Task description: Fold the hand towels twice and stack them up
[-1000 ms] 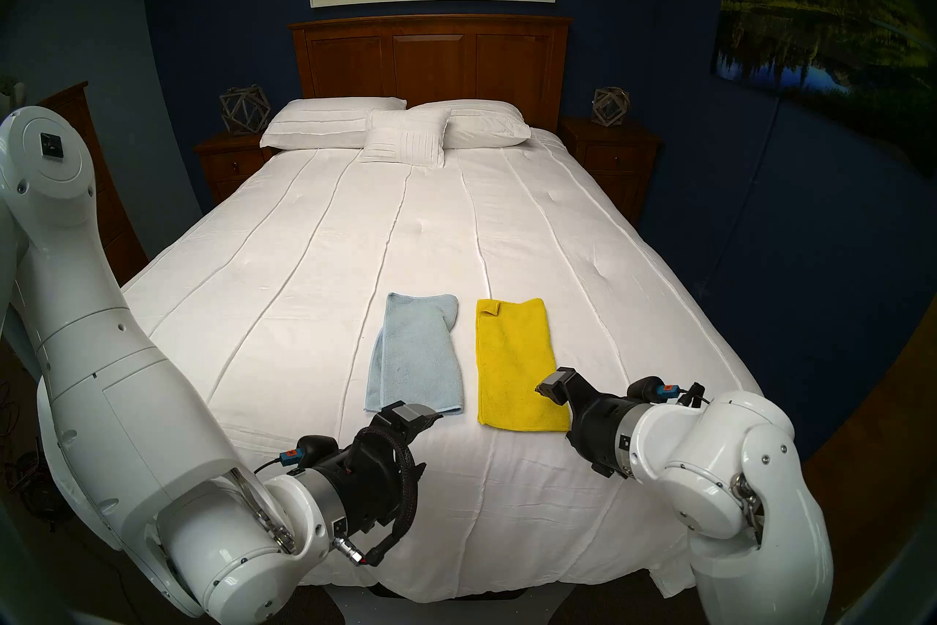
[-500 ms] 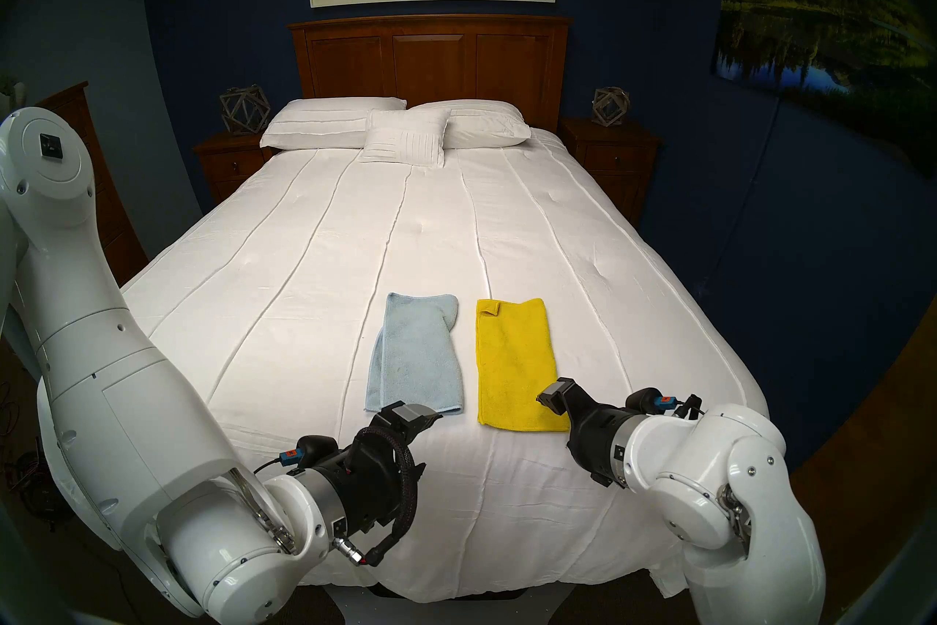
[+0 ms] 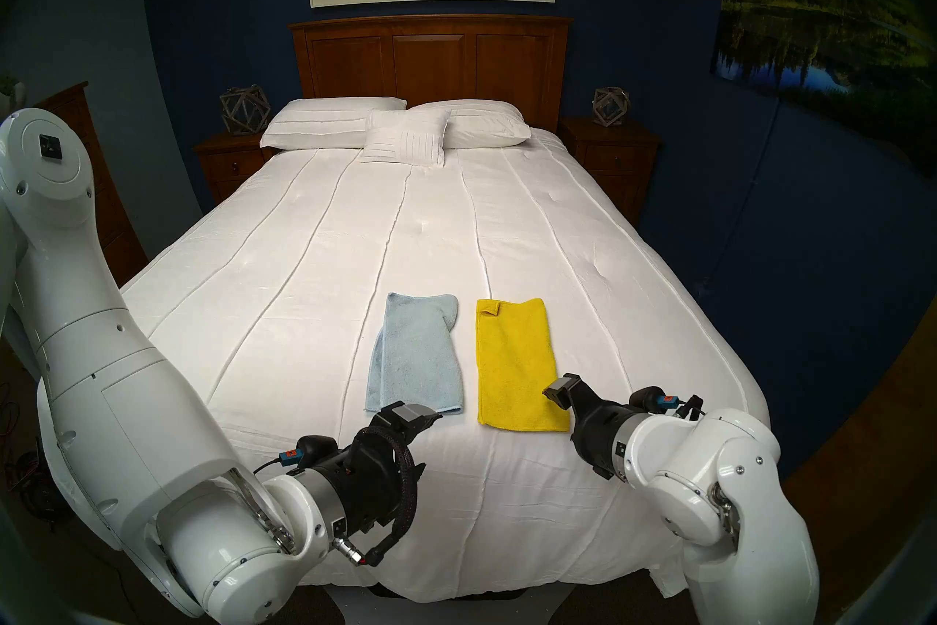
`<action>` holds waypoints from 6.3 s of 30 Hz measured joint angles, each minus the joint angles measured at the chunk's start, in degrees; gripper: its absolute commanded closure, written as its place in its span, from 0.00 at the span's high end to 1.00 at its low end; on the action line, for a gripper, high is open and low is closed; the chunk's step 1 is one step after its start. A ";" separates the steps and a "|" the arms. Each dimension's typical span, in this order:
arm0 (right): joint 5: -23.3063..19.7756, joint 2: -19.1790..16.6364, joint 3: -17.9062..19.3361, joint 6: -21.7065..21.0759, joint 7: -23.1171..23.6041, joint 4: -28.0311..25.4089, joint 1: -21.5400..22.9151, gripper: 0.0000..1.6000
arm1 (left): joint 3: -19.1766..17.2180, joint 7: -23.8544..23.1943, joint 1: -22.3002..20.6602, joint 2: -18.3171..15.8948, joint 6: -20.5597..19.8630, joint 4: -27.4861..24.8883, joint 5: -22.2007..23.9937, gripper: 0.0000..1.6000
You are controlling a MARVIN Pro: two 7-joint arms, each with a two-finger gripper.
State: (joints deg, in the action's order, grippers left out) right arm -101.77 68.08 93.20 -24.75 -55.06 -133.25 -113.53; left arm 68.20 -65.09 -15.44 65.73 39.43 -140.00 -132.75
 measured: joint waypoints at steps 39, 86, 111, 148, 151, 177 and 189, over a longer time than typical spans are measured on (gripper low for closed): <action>-1.86 0.38 -1.64 -0.53 0.94 1.04 2.79 0.40 | -0.20 0.38 0.21 -0.46 0.33 0.00 -0.49 1.00; -12.53 -3.22 7.46 -7.48 0.88 -5.39 -3.70 0.00 | -0.44 1.00 0.44 -1.02 0.71 0.00 -1.16 1.00; -14.00 -8.70 1.57 -1.46 4.10 5.15 11.69 0.00 | -0.51 1.33 0.54 -1.30 0.87 0.01 -1.51 1.00; -9.36 -4.94 -10.31 -1.65 2.66 25.58 32.41 0.39 | -0.66 1.77 0.65 -1.70 1.13 0.01 -2.03 1.00; -8.78 -4.09 -10.99 -2.25 1.40 27.18 34.24 0.70 | -0.68 1.80 0.67 -1.74 1.17 0.01 -2.06 1.00; -13.85 -1.58 -8.75 -5.59 -6.05 31.13 43.45 1.00 | -0.90 1.99 0.89 -2.06 1.45 0.01 -2.29 1.00; -21.25 -3.04 -1.63 -4.97 -11.06 22.01 40.27 1.00 | -0.90 2.12 -0.04 -2.20 1.52 0.01 -3.43 1.00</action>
State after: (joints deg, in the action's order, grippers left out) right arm -123.01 65.03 91.57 -29.72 -66.12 -111.24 -73.26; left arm 67.30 -62.97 -15.48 63.53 40.95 -139.99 -136.18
